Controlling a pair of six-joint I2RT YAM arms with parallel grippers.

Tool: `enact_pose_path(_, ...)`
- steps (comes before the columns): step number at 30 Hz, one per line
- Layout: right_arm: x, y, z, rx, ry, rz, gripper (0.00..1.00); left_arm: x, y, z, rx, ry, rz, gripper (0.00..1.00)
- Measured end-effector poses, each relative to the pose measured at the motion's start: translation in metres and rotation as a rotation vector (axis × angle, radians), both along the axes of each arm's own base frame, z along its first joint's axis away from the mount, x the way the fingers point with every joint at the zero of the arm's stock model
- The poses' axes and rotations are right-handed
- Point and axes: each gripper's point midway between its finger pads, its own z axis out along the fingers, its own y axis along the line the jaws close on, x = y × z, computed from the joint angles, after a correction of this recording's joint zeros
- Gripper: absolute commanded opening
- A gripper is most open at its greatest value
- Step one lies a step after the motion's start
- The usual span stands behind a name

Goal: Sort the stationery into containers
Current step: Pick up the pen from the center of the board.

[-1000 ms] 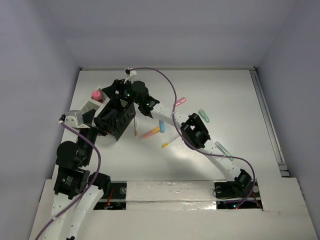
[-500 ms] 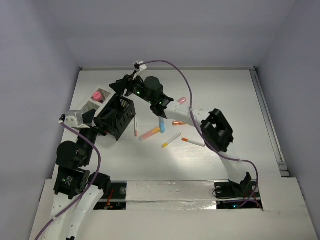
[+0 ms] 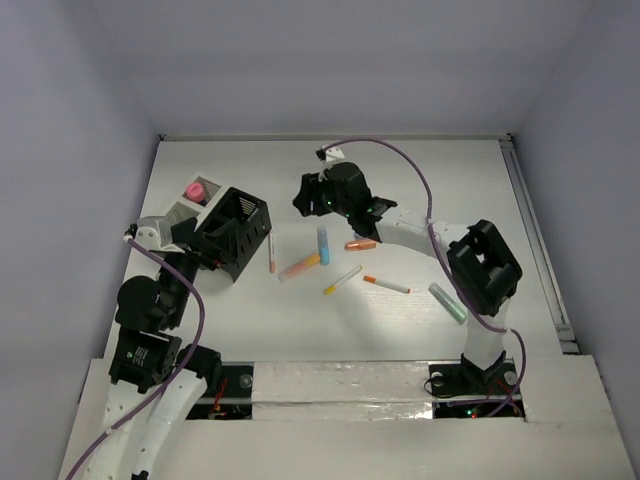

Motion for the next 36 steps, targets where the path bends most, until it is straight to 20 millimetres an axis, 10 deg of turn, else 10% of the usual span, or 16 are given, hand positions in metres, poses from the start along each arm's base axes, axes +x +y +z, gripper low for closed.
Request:
enact_pose_path(8, -0.005, -0.068, -0.083, -0.247, 0.202, -0.112, 0.65, 0.001, -0.003, -0.002, 0.005, 0.008, -0.015, 0.99)
enact_pose_path(36, -0.001, -0.06, -0.152, -0.561, 0.305, -0.118, 0.46, 0.002, -0.003, -0.003, 0.006, 0.012, -0.015, 0.99)
